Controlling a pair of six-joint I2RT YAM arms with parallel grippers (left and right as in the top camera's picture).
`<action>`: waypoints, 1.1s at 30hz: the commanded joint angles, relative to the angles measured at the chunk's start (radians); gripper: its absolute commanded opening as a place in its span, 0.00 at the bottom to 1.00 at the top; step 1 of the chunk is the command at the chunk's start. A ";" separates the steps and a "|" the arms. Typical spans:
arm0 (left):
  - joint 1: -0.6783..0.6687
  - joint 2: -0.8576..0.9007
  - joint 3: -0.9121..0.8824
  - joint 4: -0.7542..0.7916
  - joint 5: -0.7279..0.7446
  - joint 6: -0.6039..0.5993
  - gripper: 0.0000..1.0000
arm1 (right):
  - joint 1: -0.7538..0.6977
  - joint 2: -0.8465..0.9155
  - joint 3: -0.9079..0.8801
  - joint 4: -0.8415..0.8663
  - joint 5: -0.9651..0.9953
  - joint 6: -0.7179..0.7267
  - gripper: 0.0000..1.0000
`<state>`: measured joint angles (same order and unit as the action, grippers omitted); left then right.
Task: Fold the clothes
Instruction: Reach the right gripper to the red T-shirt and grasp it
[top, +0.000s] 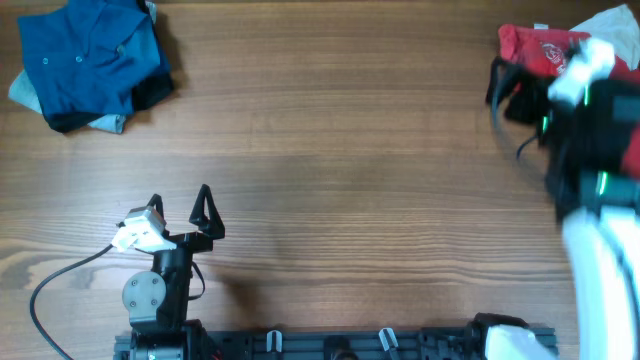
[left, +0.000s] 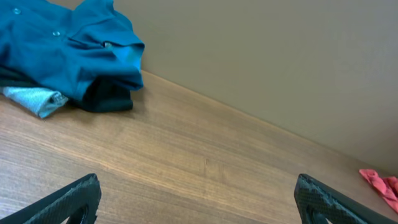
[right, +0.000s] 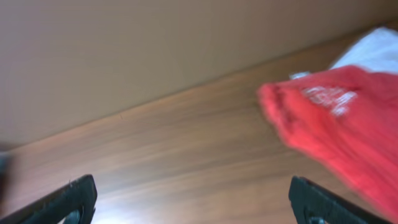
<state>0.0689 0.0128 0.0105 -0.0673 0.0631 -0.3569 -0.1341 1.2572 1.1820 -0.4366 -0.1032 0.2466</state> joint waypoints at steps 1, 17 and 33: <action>0.006 -0.010 -0.005 -0.006 -0.009 0.012 1.00 | -0.017 0.307 0.362 -0.195 0.205 -0.193 1.00; 0.006 -0.010 -0.005 -0.006 -0.009 0.012 1.00 | -0.146 0.942 0.683 -0.109 0.428 -0.494 0.99; 0.006 -0.010 -0.005 -0.006 -0.009 0.012 1.00 | -0.190 1.136 0.682 0.052 0.169 -0.470 0.95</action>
